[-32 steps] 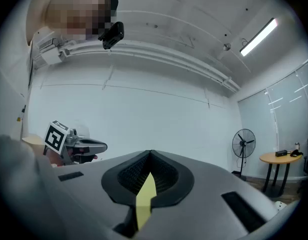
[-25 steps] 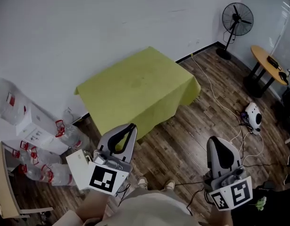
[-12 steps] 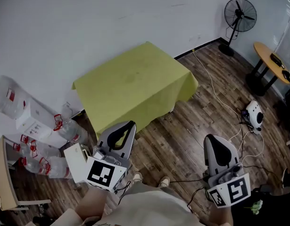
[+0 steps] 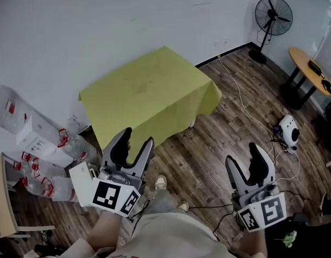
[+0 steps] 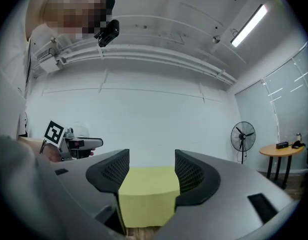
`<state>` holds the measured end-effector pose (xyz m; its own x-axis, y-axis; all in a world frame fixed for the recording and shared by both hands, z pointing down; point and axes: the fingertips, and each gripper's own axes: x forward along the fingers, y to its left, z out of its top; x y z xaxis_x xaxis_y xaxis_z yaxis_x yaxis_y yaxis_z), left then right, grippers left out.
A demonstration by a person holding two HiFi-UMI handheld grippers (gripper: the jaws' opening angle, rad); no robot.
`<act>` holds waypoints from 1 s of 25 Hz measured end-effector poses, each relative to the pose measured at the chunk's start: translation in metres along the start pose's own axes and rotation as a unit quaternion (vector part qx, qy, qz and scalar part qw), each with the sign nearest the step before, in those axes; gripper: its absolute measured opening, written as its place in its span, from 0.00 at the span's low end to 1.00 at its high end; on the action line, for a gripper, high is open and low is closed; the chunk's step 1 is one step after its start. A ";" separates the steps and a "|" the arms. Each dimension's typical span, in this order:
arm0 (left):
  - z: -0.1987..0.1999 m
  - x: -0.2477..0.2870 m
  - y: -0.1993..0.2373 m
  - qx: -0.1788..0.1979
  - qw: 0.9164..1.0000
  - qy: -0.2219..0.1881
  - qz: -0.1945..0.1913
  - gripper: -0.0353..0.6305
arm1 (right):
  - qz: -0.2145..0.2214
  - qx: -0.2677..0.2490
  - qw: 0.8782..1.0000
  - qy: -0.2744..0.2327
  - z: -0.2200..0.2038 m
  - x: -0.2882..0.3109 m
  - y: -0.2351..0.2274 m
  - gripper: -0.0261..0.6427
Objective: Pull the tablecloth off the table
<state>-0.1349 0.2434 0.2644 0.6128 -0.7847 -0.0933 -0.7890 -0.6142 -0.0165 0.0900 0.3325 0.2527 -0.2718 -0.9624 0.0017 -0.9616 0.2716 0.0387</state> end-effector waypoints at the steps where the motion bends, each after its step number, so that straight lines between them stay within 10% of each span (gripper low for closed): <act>1: -0.001 0.004 -0.001 0.002 1.000 -0.001 -0.001 0.42 | -0.002 0.000 1.000 0.001 -0.002 0.001 -0.004 0.48; 25: -0.092 0.202 0.100 -0.019 0.995 0.082 -0.048 0.45 | -0.004 0.002 0.998 0.067 -0.058 0.222 -0.096 0.48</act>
<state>-0.0861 0.0159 0.3352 0.6867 -0.7235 0.0705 -0.7262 -0.6872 0.0207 0.1242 0.0926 0.3069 -0.2573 -0.9569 0.1349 -0.9638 0.2643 0.0362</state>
